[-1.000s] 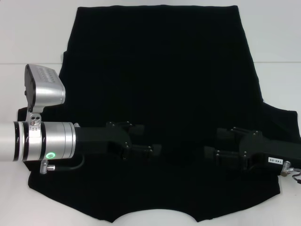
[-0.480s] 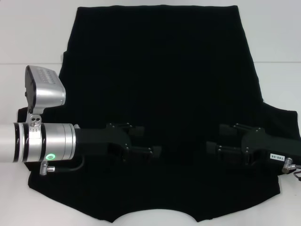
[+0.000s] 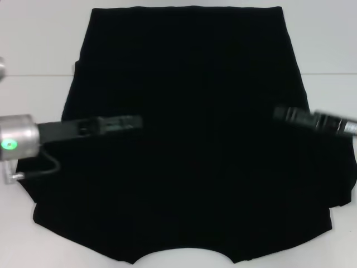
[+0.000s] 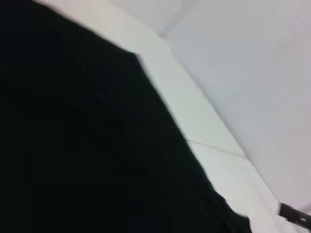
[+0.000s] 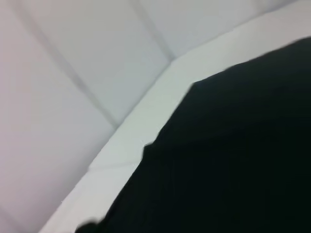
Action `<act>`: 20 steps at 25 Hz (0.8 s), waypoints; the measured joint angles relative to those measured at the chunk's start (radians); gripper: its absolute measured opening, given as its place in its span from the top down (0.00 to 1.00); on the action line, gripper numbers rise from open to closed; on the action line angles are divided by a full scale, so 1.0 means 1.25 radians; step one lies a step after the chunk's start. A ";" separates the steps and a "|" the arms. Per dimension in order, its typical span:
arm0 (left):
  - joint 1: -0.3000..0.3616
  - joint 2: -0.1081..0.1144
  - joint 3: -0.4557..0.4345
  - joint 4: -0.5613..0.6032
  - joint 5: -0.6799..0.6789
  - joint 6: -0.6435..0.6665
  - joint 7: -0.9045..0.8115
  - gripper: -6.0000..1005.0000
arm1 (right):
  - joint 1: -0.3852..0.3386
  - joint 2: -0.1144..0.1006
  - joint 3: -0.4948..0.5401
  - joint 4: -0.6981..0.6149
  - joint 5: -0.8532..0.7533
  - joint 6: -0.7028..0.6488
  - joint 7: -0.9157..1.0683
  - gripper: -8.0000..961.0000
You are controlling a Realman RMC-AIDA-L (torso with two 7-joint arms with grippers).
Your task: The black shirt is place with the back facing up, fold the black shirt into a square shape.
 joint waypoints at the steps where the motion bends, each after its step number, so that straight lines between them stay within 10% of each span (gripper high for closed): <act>1: 0.004 0.006 -0.023 0.010 0.017 0.007 -0.048 0.13 | 0.011 -0.012 0.000 -0.006 0.000 0.003 0.048 0.08; 9: 0.046 0.028 -0.264 0.028 0.145 0.052 -0.194 0.27 | 0.060 -0.066 -0.030 -0.064 -0.008 -0.002 0.266 0.09; 20: 0.074 0.027 -0.321 0.044 0.247 -0.008 -0.254 0.47 | 0.058 -0.073 -0.071 -0.065 -0.008 -0.005 0.293 0.10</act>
